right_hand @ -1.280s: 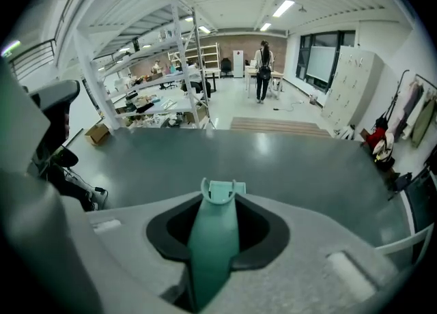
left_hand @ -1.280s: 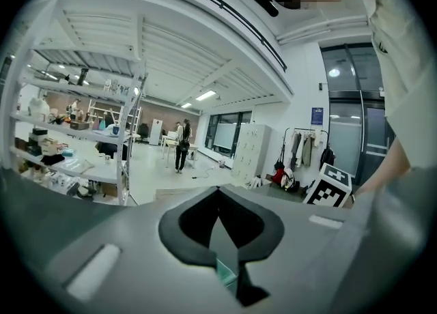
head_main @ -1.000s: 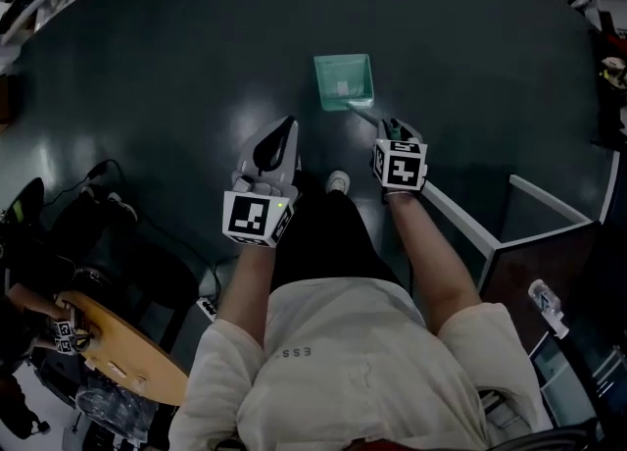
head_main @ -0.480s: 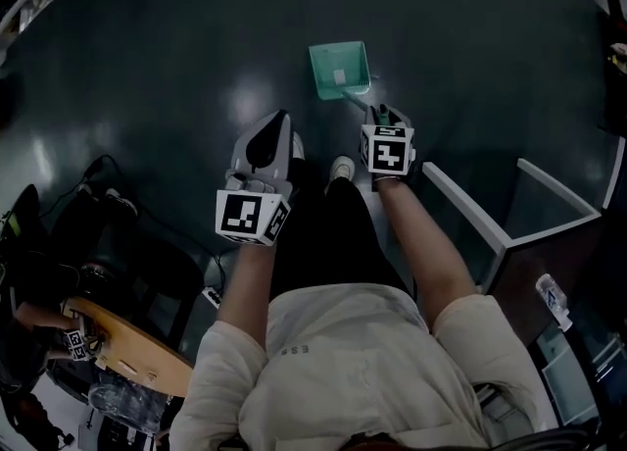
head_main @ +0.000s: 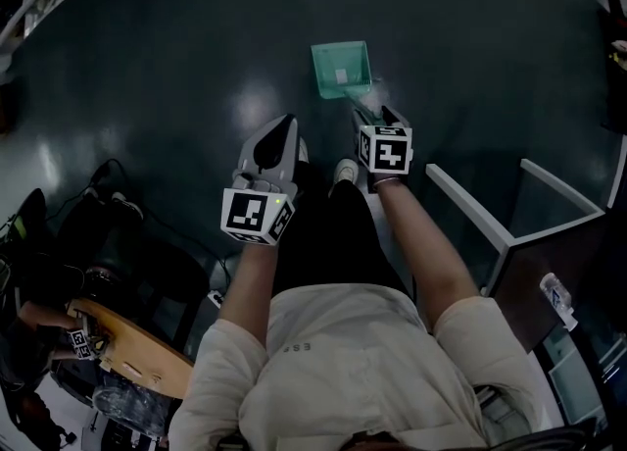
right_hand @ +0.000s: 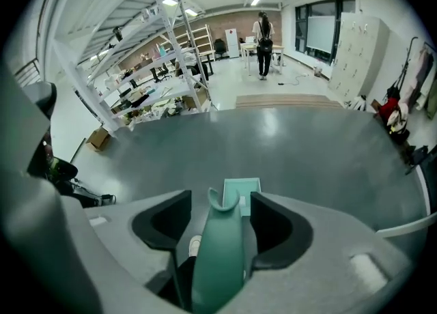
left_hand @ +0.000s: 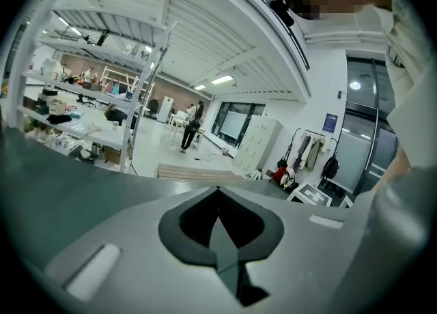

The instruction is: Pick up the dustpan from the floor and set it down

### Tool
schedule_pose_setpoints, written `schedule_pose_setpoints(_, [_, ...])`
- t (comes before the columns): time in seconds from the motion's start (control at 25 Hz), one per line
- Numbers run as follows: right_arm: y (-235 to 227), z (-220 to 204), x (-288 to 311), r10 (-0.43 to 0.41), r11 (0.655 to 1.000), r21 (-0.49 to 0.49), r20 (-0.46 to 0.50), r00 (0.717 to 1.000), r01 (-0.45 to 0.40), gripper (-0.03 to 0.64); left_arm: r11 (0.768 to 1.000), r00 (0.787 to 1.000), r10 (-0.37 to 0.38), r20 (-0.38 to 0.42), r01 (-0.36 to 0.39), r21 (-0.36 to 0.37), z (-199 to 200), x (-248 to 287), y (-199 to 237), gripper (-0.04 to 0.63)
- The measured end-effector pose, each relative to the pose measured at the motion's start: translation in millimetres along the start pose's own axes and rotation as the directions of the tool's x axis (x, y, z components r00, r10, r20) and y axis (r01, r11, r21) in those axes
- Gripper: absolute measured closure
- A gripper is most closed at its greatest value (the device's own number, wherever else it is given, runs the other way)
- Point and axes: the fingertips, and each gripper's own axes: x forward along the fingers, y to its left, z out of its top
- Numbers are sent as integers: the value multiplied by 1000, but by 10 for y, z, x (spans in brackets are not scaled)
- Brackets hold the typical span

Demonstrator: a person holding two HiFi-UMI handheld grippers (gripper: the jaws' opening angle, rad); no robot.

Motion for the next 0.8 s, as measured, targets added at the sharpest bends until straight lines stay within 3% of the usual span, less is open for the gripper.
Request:
schedule_pose_setpoints(0.12, [-1,129,-281,0,1000,5,70,998,0,365,1000,1000,-17,6,17,12,74,-15,-93,581])
schedule_pose_setpoints(0.24, [0,380,-726,9,1000,12,205,979,-12,366,999,999,-29,25,28,31,219,-83,-214,581])
schedule_pose_setpoints(0.28, [-1,480,-908,14,1000,13,263,965,-18,374,999,999,-33,34,32,38,283,-112,-266,580])
schedule_pose_setpoints(0.4, [22,727,-1481,28,999,6,414,910,-33,598,997,996,-51,70,46,68,492,-230,-463,581])
schedule_pose_setpoints(0.44, [39,777,-1664,32,999,-7,452,892,-33,627,996,995,-55,83,48,79,552,-287,-541,581])
schedule_pose_setpoints(0.64, [80,930,-2429,70,998,-38,600,797,-60,627,991,987,-81,137,64,118,786,-537,-942,581])
schedule_pose_setpoints(0.8, [123,886,-2875,155,988,-115,653,741,-105,627,982,977,-104,188,71,173,1010,-815,-1311,581])
